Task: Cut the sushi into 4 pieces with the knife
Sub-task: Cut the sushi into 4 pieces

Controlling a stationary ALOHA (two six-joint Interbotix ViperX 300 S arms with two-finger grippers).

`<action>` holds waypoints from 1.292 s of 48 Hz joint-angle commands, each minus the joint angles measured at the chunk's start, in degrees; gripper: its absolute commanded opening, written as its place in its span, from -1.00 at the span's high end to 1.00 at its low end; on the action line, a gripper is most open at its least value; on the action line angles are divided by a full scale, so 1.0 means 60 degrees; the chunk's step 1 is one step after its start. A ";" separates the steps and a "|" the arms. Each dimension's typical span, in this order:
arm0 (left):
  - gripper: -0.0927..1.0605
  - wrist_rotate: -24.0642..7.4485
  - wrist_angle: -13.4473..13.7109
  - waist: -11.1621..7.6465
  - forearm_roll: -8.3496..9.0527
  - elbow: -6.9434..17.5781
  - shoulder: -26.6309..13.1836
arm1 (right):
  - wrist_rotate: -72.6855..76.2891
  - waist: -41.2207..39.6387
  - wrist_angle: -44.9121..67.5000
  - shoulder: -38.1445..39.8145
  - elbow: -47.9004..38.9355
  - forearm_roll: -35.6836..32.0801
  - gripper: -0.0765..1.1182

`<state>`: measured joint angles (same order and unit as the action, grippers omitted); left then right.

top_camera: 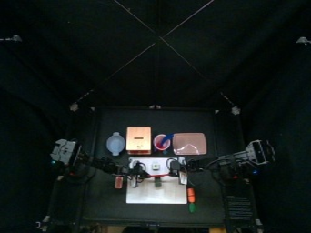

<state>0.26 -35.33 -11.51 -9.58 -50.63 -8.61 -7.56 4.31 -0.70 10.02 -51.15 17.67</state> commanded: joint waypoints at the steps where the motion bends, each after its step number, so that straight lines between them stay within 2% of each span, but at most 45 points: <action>1: 0.52 -0.0015 -0.0132 -0.0146 -0.0044 0.0278 0.0015 | 0.0015 -0.0029 0.0161 0.0000 0.0234 0.0029 0.82; 27: 0.52 -0.0015 -0.0132 -0.0293 -0.0337 0.0425 -0.0527 | 0.0000 0.0103 0.0161 -0.0586 0.0439 0.0088 0.82; 43: 0.52 -0.0029 -0.0117 -0.0278 -0.0542 0.0425 -0.1245 | 0.0015 0.0161 0.0161 -0.1216 0.0513 0.0117 0.82; 46: 0.52 -0.0044 0.0015 -0.0234 -0.0659 0.0454 -0.1450 | 0.0015 0.0161 0.0161 -0.1406 0.0542 0.0103 0.82; 52: 0.53 -0.0103 0.0674 -0.0176 -0.0762 0.0586 -0.1831 | 0.0015 0.0161 0.0161 -0.1772 0.0586 0.0117 0.82; 57: 0.53 -0.0103 0.0894 -0.0176 -0.0762 0.0674 -0.1948 | 0.0015 0.0161 0.0161 -0.1948 0.0586 0.0117 0.82; 62: 0.53 -0.0103 0.0908 -0.0176 -0.0747 0.0703 -0.1934 | 0.0015 0.0161 0.0161 -0.2036 0.0601 0.0117 0.82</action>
<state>0.00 -31.64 -12.74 -14.15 -47.72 -17.93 -7.65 5.54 -0.44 -0.09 -48.87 18.19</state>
